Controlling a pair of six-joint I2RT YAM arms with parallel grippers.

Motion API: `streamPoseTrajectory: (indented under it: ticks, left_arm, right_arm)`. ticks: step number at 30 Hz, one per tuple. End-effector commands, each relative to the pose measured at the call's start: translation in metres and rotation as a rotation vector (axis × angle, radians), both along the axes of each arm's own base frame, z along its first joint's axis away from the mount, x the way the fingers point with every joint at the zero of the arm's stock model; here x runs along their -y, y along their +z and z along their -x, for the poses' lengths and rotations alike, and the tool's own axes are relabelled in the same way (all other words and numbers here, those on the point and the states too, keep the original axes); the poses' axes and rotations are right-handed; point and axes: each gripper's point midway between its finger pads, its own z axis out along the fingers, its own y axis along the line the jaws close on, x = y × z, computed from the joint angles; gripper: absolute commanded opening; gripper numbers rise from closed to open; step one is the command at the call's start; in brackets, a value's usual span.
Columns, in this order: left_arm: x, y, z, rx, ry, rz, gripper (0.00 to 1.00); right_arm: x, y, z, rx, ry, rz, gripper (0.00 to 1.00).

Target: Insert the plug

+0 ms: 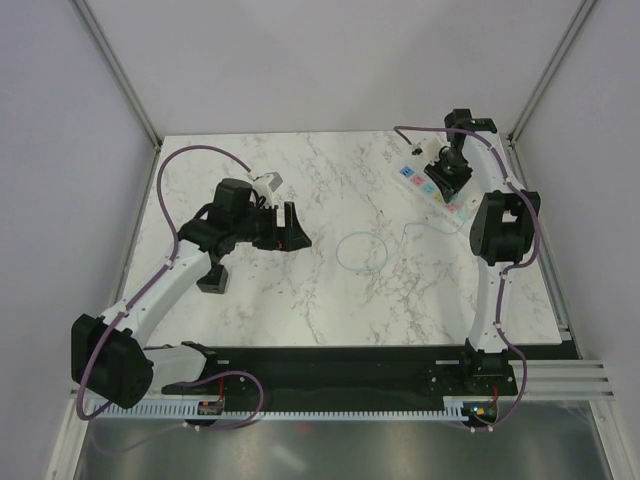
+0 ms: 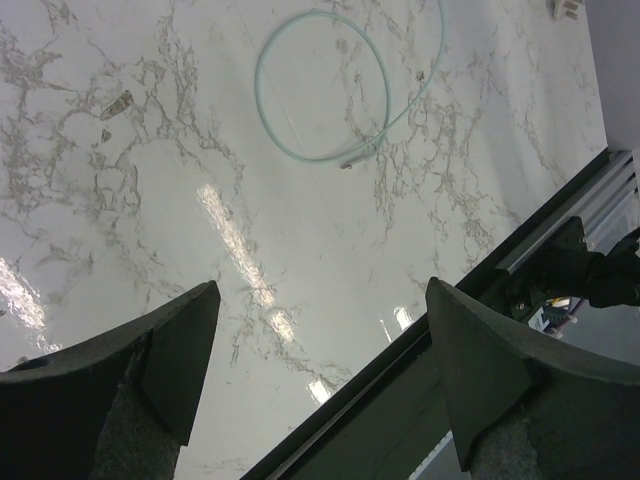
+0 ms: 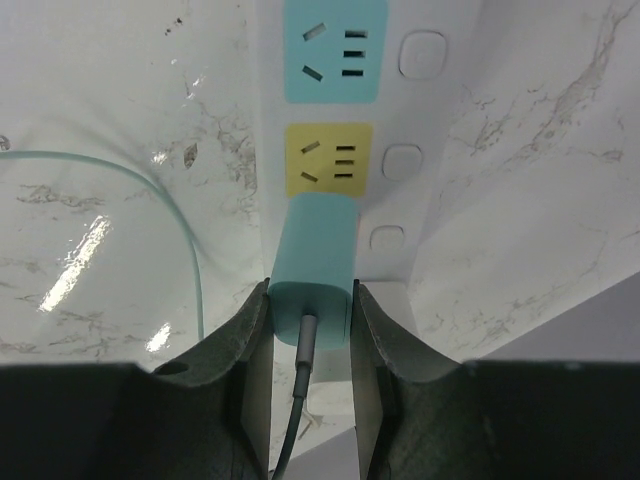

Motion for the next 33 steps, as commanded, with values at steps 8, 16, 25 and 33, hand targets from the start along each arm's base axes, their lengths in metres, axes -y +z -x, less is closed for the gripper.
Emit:
streamPoseTrajectory:
  ticks: [8,16,25,33]
  left_arm:
    - [0.004,0.008,-0.005,0.048,-0.019,0.015,0.90]
    - [0.006,0.006,-0.005,0.038,-0.026,0.018,0.90]
    - [0.005,0.007,-0.005,0.040,-0.025,0.018,0.89]
    - [0.005,0.008,-0.004,0.042,-0.028,0.021,0.89]
  right_arm:
    - [-0.009,-0.001,-0.022,0.038,0.061,-0.023,0.00]
    - [-0.011,-0.011,-0.028,0.033,0.067,-0.028,0.00]
    - [-0.018,-0.016,-0.023,0.012,0.081,-0.043,0.00]
    - [-0.026,-0.013,-0.020,0.010,0.093,-0.070,0.00]
